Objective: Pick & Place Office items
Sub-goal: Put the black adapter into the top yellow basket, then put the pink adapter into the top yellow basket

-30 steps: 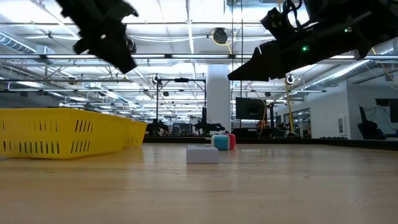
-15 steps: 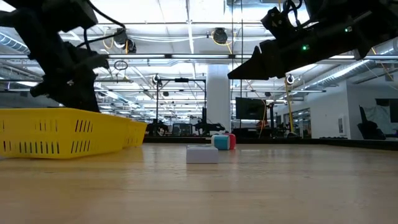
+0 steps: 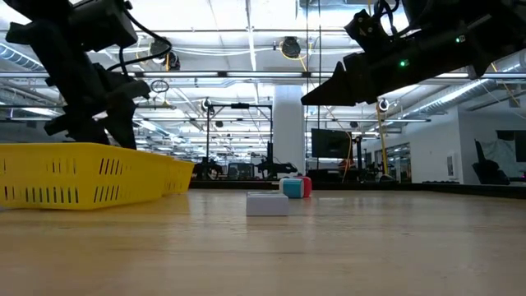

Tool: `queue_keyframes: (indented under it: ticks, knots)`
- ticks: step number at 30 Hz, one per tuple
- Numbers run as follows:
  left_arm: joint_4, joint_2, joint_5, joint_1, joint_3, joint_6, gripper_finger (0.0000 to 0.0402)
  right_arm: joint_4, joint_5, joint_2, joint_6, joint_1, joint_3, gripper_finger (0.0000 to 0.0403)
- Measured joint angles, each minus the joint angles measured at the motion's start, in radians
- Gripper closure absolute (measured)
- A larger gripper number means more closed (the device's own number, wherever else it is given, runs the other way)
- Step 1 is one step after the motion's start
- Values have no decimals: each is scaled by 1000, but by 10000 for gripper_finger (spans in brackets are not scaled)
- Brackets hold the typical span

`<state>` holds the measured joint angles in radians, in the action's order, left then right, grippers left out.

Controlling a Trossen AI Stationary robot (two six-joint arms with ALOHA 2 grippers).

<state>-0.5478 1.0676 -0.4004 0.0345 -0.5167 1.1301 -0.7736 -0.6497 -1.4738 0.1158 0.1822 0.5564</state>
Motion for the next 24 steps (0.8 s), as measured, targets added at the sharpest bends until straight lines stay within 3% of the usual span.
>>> queue_keyframes:
  ticks: [5,12,24]
  knots:
    - [1,0,-1,-2,0,2,168,0,0,0,0,0,0,117]
    - [1,0,-12,-2,0,1,194,0,0,0,0,0,0,117]
    - [78,0,-162,-2,0,-56,211,0,0,0,0,0,0,117]
